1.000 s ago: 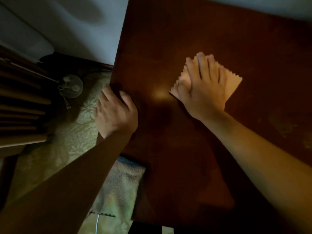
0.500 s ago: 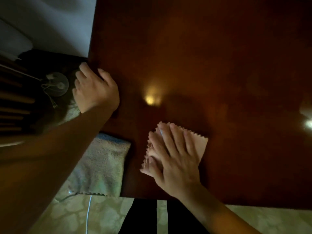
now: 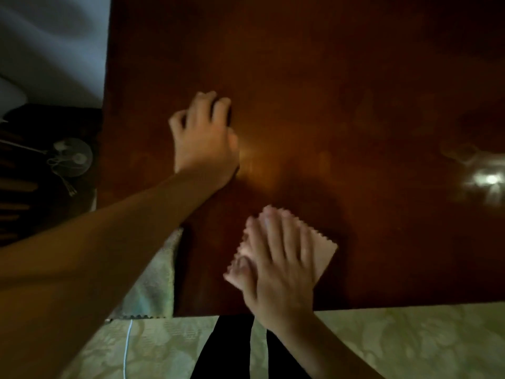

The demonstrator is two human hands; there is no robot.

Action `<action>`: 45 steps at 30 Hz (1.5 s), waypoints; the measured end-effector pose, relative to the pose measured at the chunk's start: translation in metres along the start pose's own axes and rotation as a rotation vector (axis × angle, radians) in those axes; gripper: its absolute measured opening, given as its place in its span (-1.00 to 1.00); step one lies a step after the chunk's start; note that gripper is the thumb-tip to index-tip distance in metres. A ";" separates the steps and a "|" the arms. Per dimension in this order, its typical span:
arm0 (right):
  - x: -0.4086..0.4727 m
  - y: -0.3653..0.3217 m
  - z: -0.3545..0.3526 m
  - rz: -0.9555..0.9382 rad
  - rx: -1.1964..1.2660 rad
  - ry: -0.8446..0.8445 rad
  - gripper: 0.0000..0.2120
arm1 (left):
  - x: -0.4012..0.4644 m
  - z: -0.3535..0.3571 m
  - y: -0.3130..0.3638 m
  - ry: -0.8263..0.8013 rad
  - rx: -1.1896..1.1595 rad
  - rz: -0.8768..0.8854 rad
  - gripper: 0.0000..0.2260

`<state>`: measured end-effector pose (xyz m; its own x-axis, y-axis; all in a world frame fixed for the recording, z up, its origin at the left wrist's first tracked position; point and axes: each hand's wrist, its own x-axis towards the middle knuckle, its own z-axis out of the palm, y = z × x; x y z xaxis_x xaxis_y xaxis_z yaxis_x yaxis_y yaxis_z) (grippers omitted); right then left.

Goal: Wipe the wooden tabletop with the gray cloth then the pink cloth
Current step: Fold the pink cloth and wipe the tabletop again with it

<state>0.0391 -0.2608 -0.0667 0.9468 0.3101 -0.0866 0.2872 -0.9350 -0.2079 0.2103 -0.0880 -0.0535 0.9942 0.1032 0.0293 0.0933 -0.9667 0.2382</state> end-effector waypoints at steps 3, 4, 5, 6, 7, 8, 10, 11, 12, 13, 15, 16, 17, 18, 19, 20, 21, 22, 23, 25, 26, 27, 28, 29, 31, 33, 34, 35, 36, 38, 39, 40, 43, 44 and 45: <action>0.000 0.032 -0.004 -0.145 -0.006 0.000 -0.43 | 0.012 0.019 0.038 -0.058 0.051 0.099 -0.52; 0.003 0.051 -0.008 -0.118 -0.010 0.013 -0.43 | 0.015 0.024 0.044 -0.065 0.069 0.092 -0.51; 0.006 0.072 -0.013 -0.046 -0.012 0.027 -0.43 | 0.016 0.029 0.047 -0.065 0.088 0.075 -0.50; 0.009 0.090 -0.018 0.052 -0.010 0.042 -0.42 | 0.016 0.033 0.048 -0.056 0.107 0.056 -0.49; 0.009 0.103 -0.022 0.155 -0.006 0.053 -0.42 | 0.016 0.036 0.048 -0.040 0.116 0.046 -0.49; 0.009 0.106 -0.023 0.240 -0.004 0.069 -0.41 | 0.015 0.037 0.049 -0.026 0.114 0.047 -0.49; 0.006 0.092 -0.019 0.336 -0.021 0.101 -0.42 | 0.015 0.036 0.048 -0.010 0.098 0.055 -0.50; 0.004 0.081 -0.016 0.333 -0.023 0.110 -0.42 | 0.015 0.036 0.047 -0.005 0.093 0.058 -0.50; 0.003 0.071 -0.012 0.293 -0.018 0.111 -0.43 | 0.015 0.036 0.047 -0.001 0.091 0.058 -0.50; 0.003 0.064 -0.009 0.227 -0.014 0.103 -0.43 | 0.014 0.036 0.046 0.002 0.089 0.058 -0.50; 0.010 0.068 -0.009 0.090 -0.017 0.086 -0.41 | 0.013 0.035 0.047 -0.007 0.073 0.061 -0.50; 0.016 0.076 -0.011 0.040 -0.017 0.088 -0.40 | 0.013 0.034 0.048 -0.011 0.064 0.064 -0.50; 0.026 0.082 -0.013 0.006 -0.019 0.089 -0.39 | 0.013 0.032 0.048 -0.014 0.060 0.064 -0.50; 0.038 0.089 -0.016 -0.008 -0.032 0.092 -0.39 | 0.013 0.031 0.048 -0.014 0.055 0.064 -0.50; 0.053 0.095 -0.019 -0.001 -0.051 0.103 -0.39 | 0.012 0.031 0.048 -0.015 0.049 0.064 -0.51; 0.070 0.100 -0.022 0.021 -0.065 0.114 -0.40 | 0.012 0.031 0.048 -0.018 0.049 0.063 -0.51; 0.088 0.104 -0.026 0.042 -0.077 0.117 -0.41 | 0.012 0.031 0.049 -0.017 0.050 0.059 -0.51; 0.103 0.107 -0.029 0.060 -0.089 0.113 -0.42 | 0.012 0.031 0.049 -0.011 0.053 0.054 -0.51; 0.112 0.109 -0.031 0.073 -0.099 0.111 -0.43 | 0.013 0.031 0.049 -0.005 0.055 0.051 -0.50; 0.111 0.108 -0.030 0.094 -0.104 0.117 -0.43 | 0.014 0.031 0.048 -0.003 0.057 0.049 -0.50; 0.100 0.106 -0.028 0.103 -0.093 0.123 -0.43 | 0.014 0.031 0.048 -0.010 0.060 0.049 -0.49; 0.086 0.101 -0.024 0.105 -0.075 0.126 -0.43 | 0.013 0.031 0.048 -0.018 0.064 0.047 -0.48; 0.072 0.095 -0.021 0.097 -0.060 0.119 -0.43 | 0.013 0.031 0.048 -0.022 0.069 0.045 -0.48; 0.060 0.090 -0.019 0.085 -0.053 0.100 -0.42 | 0.014 0.031 0.049 -0.024 0.072 0.041 -0.49; 0.053 0.086 -0.018 0.072 -0.062 0.060 -0.41 | 0.014 0.030 0.049 -0.029 0.071 0.032 -0.49; 0.063 0.088 -0.019 0.044 -0.077 0.045 -0.39 | 0.015 0.029 0.049 -0.048 0.066 0.027 -0.49; 0.074 0.092 -0.021 0.008 -0.086 0.044 -0.38 | 0.015 0.029 0.049 -0.058 0.069 0.026 -0.49; 0.090 0.096 -0.024 -0.031 -0.099 0.044 -0.37 | 0.015 0.028 0.049 -0.066 0.075 0.025 -0.49; 0.110 0.102 -0.028 -0.059 -0.116 0.039 -0.35 | 0.015 0.028 0.049 -0.073 0.078 0.027 -0.49; 0.160 0.112 -0.037 -0.064 -0.141 0.042 -0.31 | 0.015 0.028 0.050 -0.085 0.082 0.030 -0.48; 0.187 0.115 -0.040 -0.038 -0.137 0.050 -0.31 | 0.015 0.028 0.050 -0.085 0.087 0.029 -0.48; 0.211 0.116 -0.043 -0.003 -0.128 0.053 -0.33 | 0.014 0.028 0.049 -0.081 0.090 0.027 -0.48; 0.240 0.114 -0.045 0.035 -0.111 0.073 -0.36 | 0.015 0.029 0.049 -0.055 0.074 0.033 -0.48; 0.235 0.114 -0.045 0.021 -0.111 0.074 -0.37 | 0.015 0.029 0.049 -0.055 0.072 0.037 -0.49; 0.223 0.114 -0.043 -0.001 -0.118 0.074 -0.38 | 0.015 0.030 0.050 -0.061 0.074 0.038 -0.48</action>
<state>0.2896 -0.3053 -0.0675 0.9532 0.3020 -0.0134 0.2996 -0.9496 -0.0919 0.2313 -0.1413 -0.0700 0.9983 0.0542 -0.0229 0.0573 -0.9845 0.1659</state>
